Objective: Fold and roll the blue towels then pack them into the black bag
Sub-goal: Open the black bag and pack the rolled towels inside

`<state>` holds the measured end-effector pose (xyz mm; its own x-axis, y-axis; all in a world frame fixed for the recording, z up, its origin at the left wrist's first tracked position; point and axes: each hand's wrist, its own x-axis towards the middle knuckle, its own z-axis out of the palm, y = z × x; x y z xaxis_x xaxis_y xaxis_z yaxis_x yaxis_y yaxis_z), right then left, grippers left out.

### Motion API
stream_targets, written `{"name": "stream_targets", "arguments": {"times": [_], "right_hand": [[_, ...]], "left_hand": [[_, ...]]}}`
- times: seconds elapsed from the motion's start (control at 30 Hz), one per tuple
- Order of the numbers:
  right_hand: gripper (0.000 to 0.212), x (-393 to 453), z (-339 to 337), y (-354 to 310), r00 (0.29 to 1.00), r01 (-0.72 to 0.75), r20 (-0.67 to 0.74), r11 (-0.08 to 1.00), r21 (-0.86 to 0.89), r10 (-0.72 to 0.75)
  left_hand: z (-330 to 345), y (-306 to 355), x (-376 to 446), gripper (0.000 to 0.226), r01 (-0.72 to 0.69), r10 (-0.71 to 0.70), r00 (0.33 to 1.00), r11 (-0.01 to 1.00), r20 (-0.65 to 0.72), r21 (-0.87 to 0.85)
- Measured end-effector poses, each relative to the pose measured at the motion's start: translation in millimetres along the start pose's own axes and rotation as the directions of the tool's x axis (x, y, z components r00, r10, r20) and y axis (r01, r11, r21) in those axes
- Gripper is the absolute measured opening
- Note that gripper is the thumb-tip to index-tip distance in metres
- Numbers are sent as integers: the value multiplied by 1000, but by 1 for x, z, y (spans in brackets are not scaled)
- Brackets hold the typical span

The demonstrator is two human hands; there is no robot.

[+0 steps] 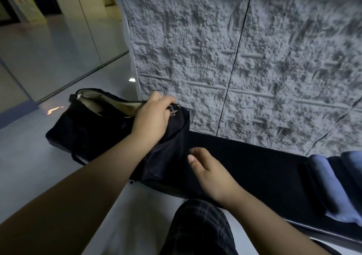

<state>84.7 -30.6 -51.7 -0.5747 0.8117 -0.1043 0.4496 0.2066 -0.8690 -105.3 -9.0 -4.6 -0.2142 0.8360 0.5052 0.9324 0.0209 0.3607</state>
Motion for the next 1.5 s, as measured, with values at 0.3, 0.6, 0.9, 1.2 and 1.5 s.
{"name": "stream_targets", "arguments": {"times": [0.3,0.6,0.9,1.2,1.5], "right_hand": [[59,-18,-53,33,952,-13,-305,997,72,35],[56,-40,-116,93,870,-8,-465,947,321,165],[43,-49,-145,112,799,-33,-526,893,448,293],[40,-56,-142,74,835,-141,-526,987,76,160],[52,-31,-134,58,826,-440,-365,896,56,428]], "left_hand": [[65,121,-5,17,-101,178,959,941,220,-322],[121,211,-3,18,149,68,897,884,438,-443],[119,232,-8,30,117,268,788,819,554,-562],[78,149,-39,48,-217,223,764,972,605,-85],[55,99,-59,12,-342,279,808,939,519,28]]}}
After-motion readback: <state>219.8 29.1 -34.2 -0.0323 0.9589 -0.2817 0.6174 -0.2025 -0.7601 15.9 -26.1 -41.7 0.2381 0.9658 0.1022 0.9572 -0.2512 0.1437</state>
